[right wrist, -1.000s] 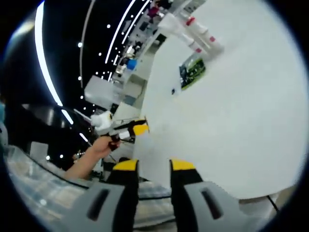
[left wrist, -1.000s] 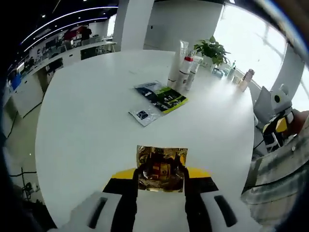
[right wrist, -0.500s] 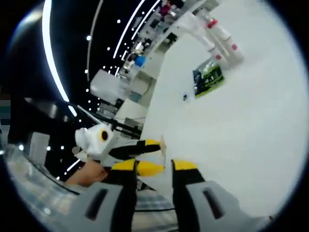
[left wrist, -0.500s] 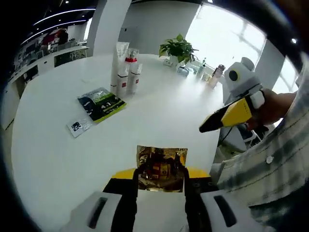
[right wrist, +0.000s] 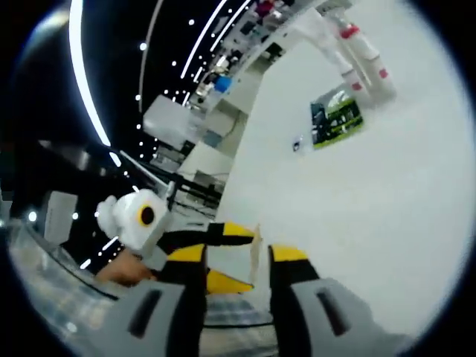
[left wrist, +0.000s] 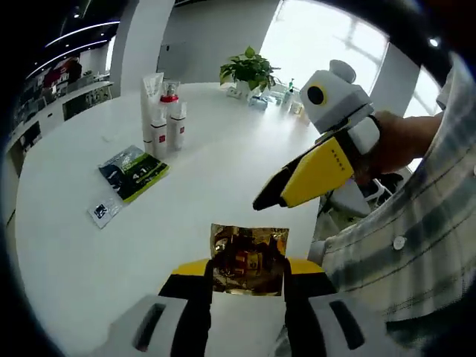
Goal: Arrange the skincare products in the storage area until every visible bottle or jar stands upright without overlapping.
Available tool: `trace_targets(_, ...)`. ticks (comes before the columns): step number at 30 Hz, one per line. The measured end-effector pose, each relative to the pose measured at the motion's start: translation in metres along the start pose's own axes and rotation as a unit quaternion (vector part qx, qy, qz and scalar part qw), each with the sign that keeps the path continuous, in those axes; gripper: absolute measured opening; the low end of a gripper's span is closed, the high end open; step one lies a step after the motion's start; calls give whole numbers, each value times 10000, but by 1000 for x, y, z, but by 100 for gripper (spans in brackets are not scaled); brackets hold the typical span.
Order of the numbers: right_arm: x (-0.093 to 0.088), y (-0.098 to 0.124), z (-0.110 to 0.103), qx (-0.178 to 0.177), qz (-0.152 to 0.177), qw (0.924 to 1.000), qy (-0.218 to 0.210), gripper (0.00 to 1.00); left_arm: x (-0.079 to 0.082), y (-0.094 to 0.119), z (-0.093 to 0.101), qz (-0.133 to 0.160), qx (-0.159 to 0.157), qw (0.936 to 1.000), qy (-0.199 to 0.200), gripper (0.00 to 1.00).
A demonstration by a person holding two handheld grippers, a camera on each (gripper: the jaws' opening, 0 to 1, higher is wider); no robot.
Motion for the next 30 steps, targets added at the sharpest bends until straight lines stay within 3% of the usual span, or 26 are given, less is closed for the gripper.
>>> trace_targets(3, -10, -6, 8, -265, -493, 9984, -6, 31, 7, 4, 10, -167, -12, 9996, -220, 39)
trace_targets(8, -14, -14, 8, -322, -759, 9966, 26, 28, 17, 7, 22, -397, 38, 9965, -738, 39)
trace_targets(14, -18, -17, 8, -303, -1071, 9938, -51, 5, 25, 2, 37, -482, 107, 9908, -1257, 39)
trace_targets(20, -19, -11, 9, -231, -1045, 9942, -40, 0, 24, 2, 36, -323, 10, 9943, -1013, 41)
trace_targets(23, -14, -5, 8, -90, -957, 9953, -86, 0, 17, 4, 27, 67, -201, 9997, -92, 45)
trace_targets(25, -6, -1, 6, 64, -747, 9971, -119, 0, 15, 6, 22, 390, -314, 9979, 413, 48)
trace_targets(26, -5, 0, 6, 100, -713, 9973, -125, 0, 13, 8, 19, 605, -457, 9936, 837, 50)
trace_targets(27, 2, 3, 2, 278, -481, 9983, -161, 0, 10, 11, 14, 968, -762, 9801, 1555, 50)
trace_targets(28, 5, 4, 1, 374, -396, 9983, -188, 0, 8, 12, 10, 1193, -962, 9640, 2172, 49)
trace_targets(29, 8, 5, -1, 454, -290, 9984, -146, 0, 3, 14, 6, 1318, -1197, 9405, 2894, 49)
trace_targets(30, 12, 6, -5, 558, -148, 9983, -73, 0, 1, 16, 6, 1541, -1498, 9269, 3077, 47)
Point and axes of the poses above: the point that each gripper's makers call its tool centre point, and the gripper's own axes: y roughly backward along the fingers, z roughly to its right, x roughly out of its top, the point moved 7 cm from there along y, roughly backward along the fingers, and after that the axes turned 13 degrees about -z, right-handed, at the moved point
